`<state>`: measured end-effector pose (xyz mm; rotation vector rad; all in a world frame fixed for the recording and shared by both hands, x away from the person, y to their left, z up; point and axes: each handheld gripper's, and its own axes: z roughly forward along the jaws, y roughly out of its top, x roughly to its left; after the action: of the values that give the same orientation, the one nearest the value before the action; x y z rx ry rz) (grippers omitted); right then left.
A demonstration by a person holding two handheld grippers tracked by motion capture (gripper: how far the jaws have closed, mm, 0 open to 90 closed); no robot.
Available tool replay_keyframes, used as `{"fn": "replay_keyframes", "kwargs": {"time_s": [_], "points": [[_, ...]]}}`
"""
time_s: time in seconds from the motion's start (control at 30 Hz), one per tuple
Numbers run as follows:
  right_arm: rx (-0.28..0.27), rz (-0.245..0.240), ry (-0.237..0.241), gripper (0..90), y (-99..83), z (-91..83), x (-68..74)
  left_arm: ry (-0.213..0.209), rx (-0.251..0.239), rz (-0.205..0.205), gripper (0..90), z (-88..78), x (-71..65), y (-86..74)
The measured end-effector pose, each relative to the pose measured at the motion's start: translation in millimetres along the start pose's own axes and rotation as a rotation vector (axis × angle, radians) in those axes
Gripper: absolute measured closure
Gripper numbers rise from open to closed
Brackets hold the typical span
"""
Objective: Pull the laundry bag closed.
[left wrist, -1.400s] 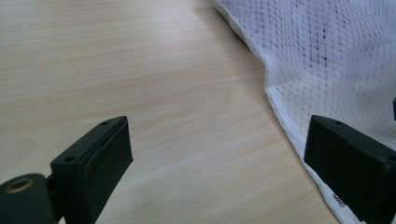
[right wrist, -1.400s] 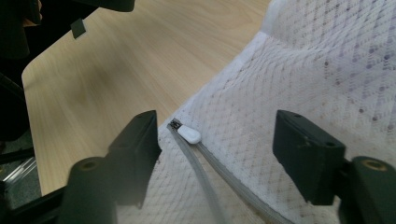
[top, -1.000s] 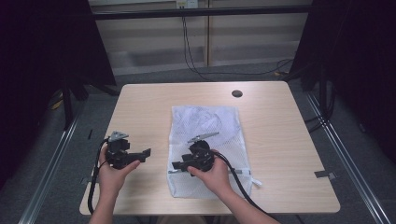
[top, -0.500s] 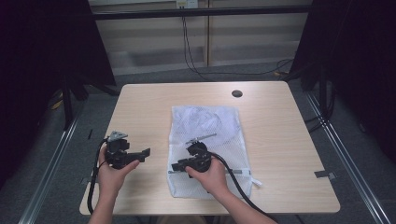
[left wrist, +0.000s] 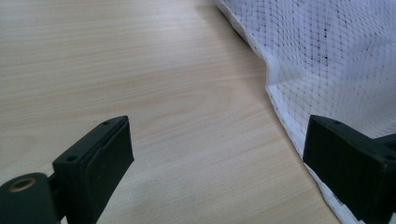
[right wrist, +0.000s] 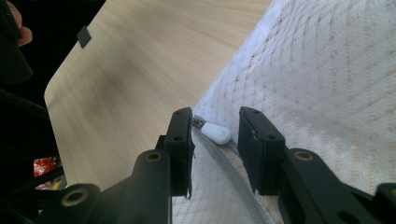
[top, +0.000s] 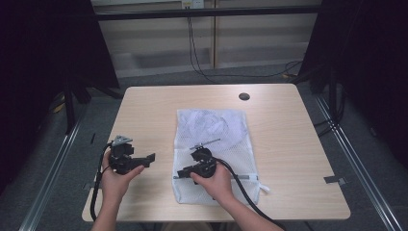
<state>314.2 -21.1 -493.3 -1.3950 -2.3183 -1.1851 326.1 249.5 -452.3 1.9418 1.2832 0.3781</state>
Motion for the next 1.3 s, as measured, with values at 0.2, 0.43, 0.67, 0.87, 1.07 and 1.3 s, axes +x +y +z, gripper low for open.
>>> {"fn": "replay_keyframes", "kwargs": {"time_s": [0.2, 0.43, 0.67, 0.87, 1.07, 1.3], "points": [[0.029, 0.020, 0.009, 68.0, -0.1, 4.9, -0.7, 0.003, 0.001, 0.002, 8.3, -0.6, 0.1, 0.0], [0.039, 0.015, 0.017, 69.4, -0.1, 10.3, 4.0, -0.002, 0.002, 0.001, 8.3, -0.4, 0.3, 0.0], [0.043, 0.016, 0.019, 73.8, 2.3, 10.0, 6.0, -0.002, 0.004, -0.005, 8.4, -0.6, 1.1, -0.6], [0.048, 0.024, 0.032, 76.2, 4.8, 9.1, 7.3, -0.003, 0.000, -0.013, 8.4, -0.2, 0.7, -1.4], [0.067, 0.040, 0.028, 77.5, 6.7, 12.4, 8.2, -0.001, 0.010, -0.006, 8.4, -1.5, 2.1, -2.2], [0.072, 0.040, 0.028, 80.3, 7.9, 14.5, 8.2, 0.004, 0.009, -0.011, 8.4, -2.6, 3.4, -3.5]]}}
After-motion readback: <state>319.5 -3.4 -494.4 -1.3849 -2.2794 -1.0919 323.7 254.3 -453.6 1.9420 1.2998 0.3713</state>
